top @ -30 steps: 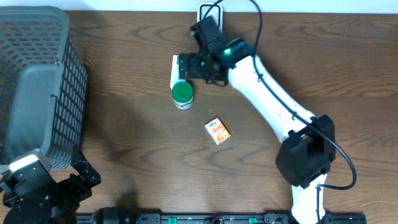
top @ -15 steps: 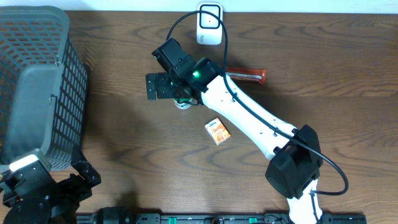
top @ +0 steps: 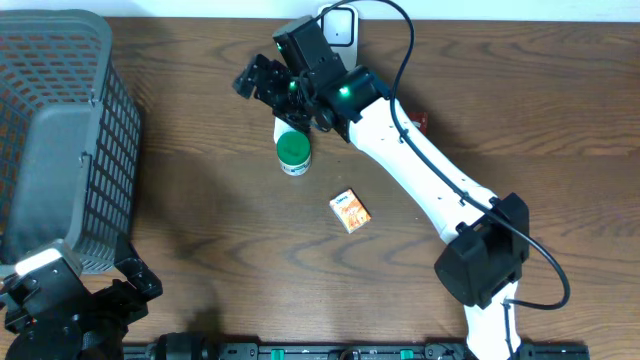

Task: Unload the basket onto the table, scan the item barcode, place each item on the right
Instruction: 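Move the right gripper left over the green-lidded jar, then lower the right gripper around the jar lid and grasp it, then lift the jar and carry it toward the scanner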

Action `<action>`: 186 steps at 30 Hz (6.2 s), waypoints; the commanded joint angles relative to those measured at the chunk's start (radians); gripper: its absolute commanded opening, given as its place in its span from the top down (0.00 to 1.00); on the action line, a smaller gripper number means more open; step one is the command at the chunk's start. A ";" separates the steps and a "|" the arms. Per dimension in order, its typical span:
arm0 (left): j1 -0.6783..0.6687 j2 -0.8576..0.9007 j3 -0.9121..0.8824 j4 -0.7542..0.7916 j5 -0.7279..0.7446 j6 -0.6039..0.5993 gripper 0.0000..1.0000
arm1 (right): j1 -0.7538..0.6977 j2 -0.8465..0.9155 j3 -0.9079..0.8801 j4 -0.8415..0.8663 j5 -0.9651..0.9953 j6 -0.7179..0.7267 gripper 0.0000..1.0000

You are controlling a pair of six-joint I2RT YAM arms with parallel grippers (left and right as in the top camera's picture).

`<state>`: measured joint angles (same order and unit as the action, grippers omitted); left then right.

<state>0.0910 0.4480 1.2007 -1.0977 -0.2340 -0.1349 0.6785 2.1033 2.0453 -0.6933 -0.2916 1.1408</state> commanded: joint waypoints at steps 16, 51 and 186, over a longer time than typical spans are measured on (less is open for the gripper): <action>0.003 0.002 -0.006 -0.002 0.006 -0.008 0.00 | 0.015 0.101 0.137 -0.473 0.180 -0.001 0.07; 0.003 0.002 -0.006 -0.002 0.006 -0.008 0.00 | -0.008 0.312 0.147 -0.425 0.173 0.032 0.01; 0.003 0.002 -0.006 -0.002 0.006 -0.008 0.00 | 0.042 0.468 0.314 -0.754 0.204 -0.580 0.22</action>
<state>0.0910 0.4480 1.2007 -1.0977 -0.2340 -0.1349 0.7258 2.5530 2.3718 -1.4464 -0.0860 0.5560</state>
